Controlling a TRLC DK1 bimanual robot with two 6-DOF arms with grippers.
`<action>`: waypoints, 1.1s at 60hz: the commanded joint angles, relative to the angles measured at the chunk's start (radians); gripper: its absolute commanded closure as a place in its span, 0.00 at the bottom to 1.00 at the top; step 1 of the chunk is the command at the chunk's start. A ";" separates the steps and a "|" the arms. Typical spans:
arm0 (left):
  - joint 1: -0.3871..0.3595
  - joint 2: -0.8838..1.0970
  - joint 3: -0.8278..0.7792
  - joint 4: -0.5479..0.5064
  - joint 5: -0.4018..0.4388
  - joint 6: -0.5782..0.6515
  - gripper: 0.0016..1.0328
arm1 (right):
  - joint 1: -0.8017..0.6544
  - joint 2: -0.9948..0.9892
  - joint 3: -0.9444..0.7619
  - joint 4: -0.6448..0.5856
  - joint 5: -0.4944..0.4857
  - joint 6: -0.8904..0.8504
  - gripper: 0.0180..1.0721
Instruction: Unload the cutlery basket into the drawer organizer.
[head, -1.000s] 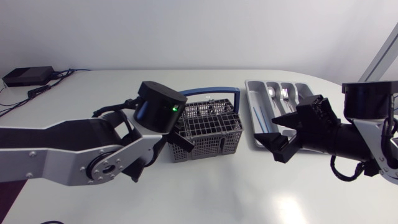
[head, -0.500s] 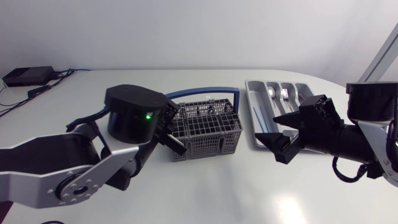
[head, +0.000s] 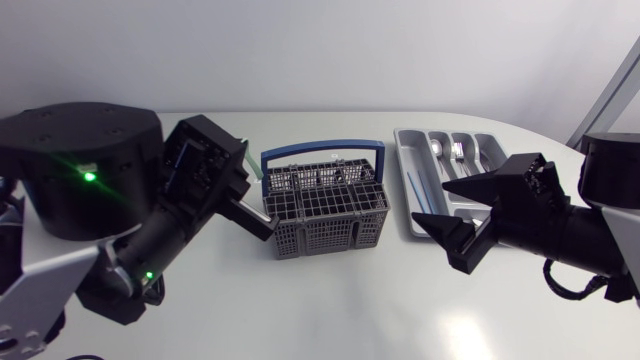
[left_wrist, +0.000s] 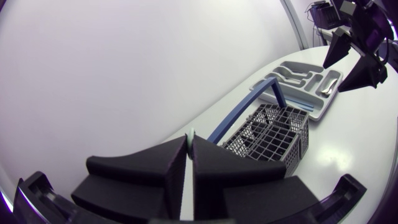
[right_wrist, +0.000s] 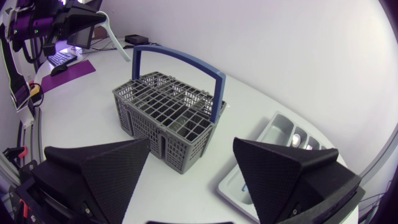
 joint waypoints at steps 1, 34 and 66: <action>0.020 -0.026 0.034 -0.048 0.048 -0.032 0.89 | 0.019 -0.015 -0.021 -0.005 -0.001 -0.027 0.09; 0.403 0.224 0.360 -0.449 1.032 -0.490 0.89 | 0.251 -0.149 0.006 -0.069 -0.042 -0.047 0.09; 0.285 0.339 0.405 -0.357 1.057 -0.517 0.88 | 0.372 0.229 0.223 0.034 0.093 0.025 0.27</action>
